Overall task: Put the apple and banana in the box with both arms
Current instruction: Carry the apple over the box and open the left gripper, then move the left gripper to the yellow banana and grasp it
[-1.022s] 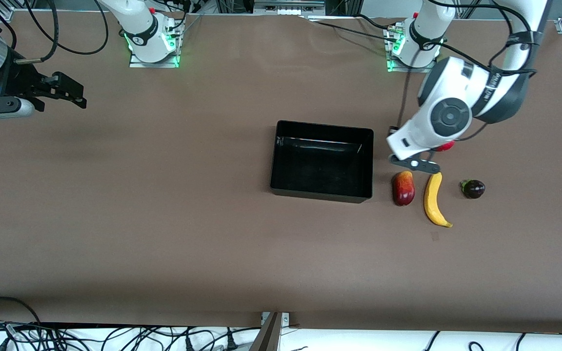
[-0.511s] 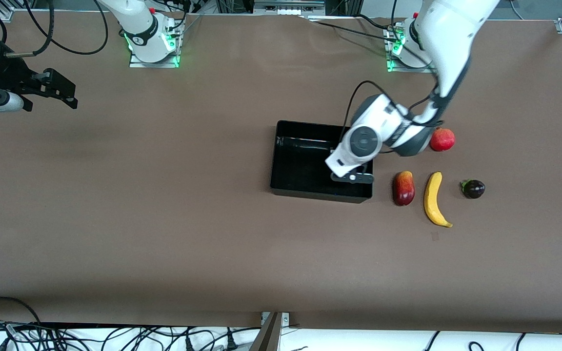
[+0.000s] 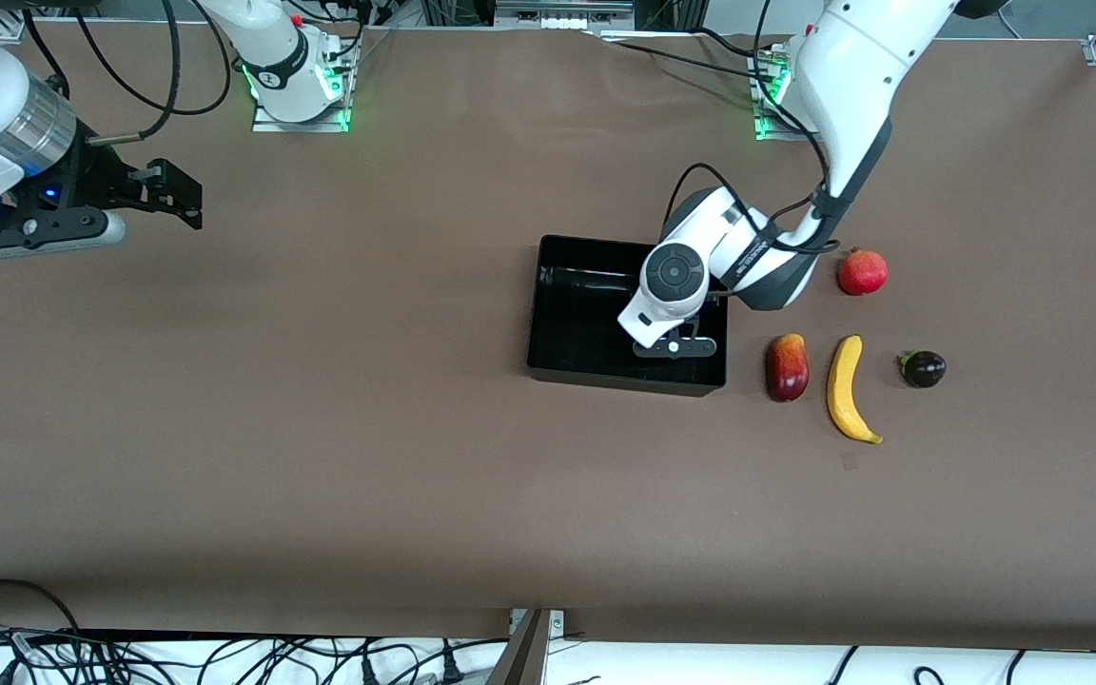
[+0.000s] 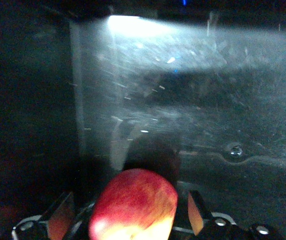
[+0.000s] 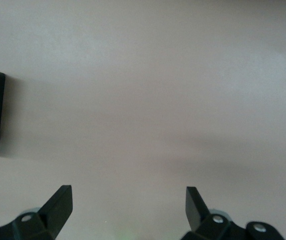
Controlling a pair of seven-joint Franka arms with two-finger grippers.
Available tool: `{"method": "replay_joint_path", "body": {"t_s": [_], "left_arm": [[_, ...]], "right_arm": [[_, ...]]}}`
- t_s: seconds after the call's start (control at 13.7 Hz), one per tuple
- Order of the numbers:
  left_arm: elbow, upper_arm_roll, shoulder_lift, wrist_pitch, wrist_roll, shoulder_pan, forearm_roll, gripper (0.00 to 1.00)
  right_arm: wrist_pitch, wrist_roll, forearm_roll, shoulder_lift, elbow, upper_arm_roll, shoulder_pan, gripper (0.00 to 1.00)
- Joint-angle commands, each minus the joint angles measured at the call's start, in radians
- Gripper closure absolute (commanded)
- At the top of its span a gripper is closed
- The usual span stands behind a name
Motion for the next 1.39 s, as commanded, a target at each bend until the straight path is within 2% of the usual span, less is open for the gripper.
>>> {"method": "replay_joint_path", "body": {"t_s": [0.0, 0.15, 0.22, 0.37, 0.51, 0.73, 1.02, 1.31], "left_arm": [[0.069, -0.003, -0.096, -0.181, 0.026, 0.059, -0.019, 0.0], [0.158, 0.0, -0.095, -0.292, 0.139, 0.134, -0.019, 0.0], [0.167, 0.002, -0.091, -0.291, 0.244, 0.198, -0.015, 0.0], [0.171, 0.002, -0.064, -0.254, 0.451, 0.315, -0.004, 0.0], [0.155, 0.005, -0.026, -0.141, 0.587, 0.389, -0.004, 0.0], [0.148, 0.008, 0.028, -0.046, 0.685, 0.424, 0.014, 0.0], [0.079, 0.008, 0.07, 0.126, 0.727, 0.47, 0.114, 0.0], [0.074, 0.008, 0.106, 0.159, 0.73, 0.502, 0.169, 0.0]], "right_arm": [[-0.016, 0.005, -0.008, -0.001, 0.013, -0.014, -0.01, 0.0], [-0.019, -0.004, -0.008, 0.002, 0.013, -0.037, -0.01, 0.0], [-0.019, -0.014, -0.008, 0.002, 0.013, -0.042, -0.01, 0.0], [-0.016, -0.001, -0.008, 0.001, 0.017, -0.042, -0.01, 0.0], [-0.007, 0.002, -0.007, -0.002, 0.017, -0.042, -0.009, 0.0], [-0.004, 0.004, 0.01, -0.005, 0.017, -0.044, -0.009, 0.0], [-0.002, 0.002, 0.021, -0.004, 0.017, -0.044, -0.01, 0.0], [-0.001, 0.002, 0.022, -0.004, 0.017, -0.044, -0.01, 0.0]]}}
